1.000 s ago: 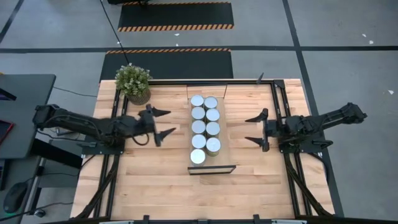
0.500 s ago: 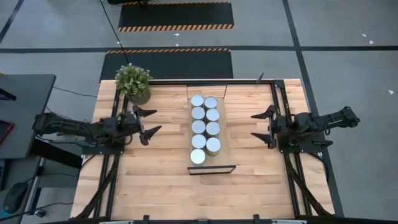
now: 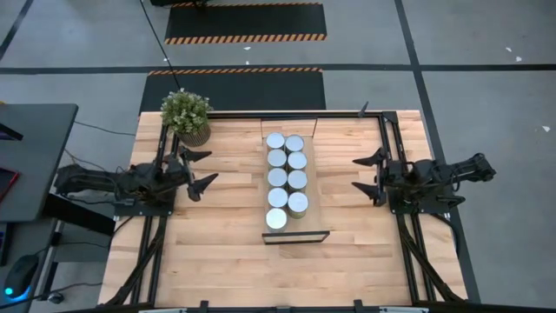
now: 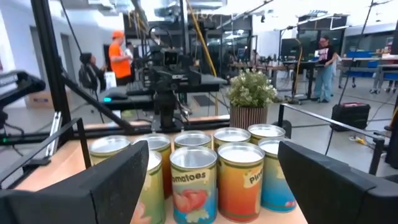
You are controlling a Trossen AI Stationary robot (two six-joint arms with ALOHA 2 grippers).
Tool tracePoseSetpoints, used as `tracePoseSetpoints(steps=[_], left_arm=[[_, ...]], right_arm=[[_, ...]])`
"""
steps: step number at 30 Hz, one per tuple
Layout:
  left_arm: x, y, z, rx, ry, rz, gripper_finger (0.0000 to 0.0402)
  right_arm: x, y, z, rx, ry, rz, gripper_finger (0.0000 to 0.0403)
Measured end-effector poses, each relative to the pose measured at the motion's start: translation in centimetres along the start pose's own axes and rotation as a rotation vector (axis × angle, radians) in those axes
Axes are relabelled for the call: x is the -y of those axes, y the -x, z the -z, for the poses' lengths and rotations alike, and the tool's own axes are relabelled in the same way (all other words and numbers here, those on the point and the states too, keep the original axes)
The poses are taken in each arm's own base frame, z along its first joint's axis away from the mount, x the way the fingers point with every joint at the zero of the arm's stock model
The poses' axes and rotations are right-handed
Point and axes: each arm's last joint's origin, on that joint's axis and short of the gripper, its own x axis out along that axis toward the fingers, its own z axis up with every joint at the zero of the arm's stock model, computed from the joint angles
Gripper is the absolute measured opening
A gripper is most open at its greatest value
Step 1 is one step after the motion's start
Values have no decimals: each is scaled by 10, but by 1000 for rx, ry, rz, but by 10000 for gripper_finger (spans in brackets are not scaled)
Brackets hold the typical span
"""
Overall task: Pick and place cans onto a shelf
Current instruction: Return to Home Position
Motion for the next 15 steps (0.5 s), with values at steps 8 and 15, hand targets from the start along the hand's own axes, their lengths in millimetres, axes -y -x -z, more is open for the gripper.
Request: tracePoseSetpoints(steps=[8, 15], left_arm=[[4, 2, 17, -37, 72, 146, 387], [7, 3, 18, -48, 85, 267, 387]], right_arm=[[0, -3, 9, 102, -71, 37, 366], [-1, -3, 12, 91, -97, 36, 366]])
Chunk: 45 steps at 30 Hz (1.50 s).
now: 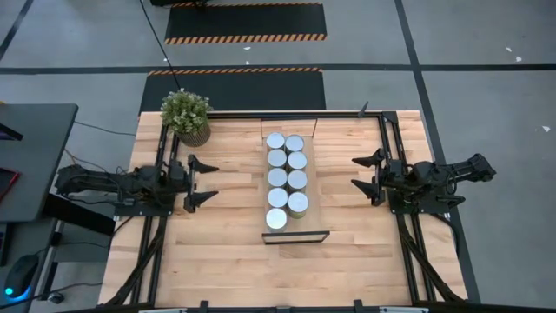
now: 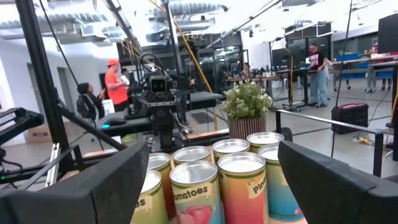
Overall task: Pick and place cans onto a shelf
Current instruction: Return to Home Position
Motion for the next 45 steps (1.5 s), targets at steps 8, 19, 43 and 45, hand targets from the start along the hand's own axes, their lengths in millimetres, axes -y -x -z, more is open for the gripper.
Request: tracePoseSetpoints(steps=[8, 19, 43, 45], left_arm=[[1, 0, 8, -84, 118, 40, 387], [1, 0, 8, -85, 178, 37, 387], [1, 0, 8, -85, 178, 37, 387], [1, 0, 8, -85, 178, 37, 387]], right_arm=[[0, 0, 0, 2, 1, 0, 366], [0, 0, 0, 2, 2, -1, 366], [0, 0, 0, 2, 1, -1, 366], [0, 0, 0, 2, 2, -1, 366]])
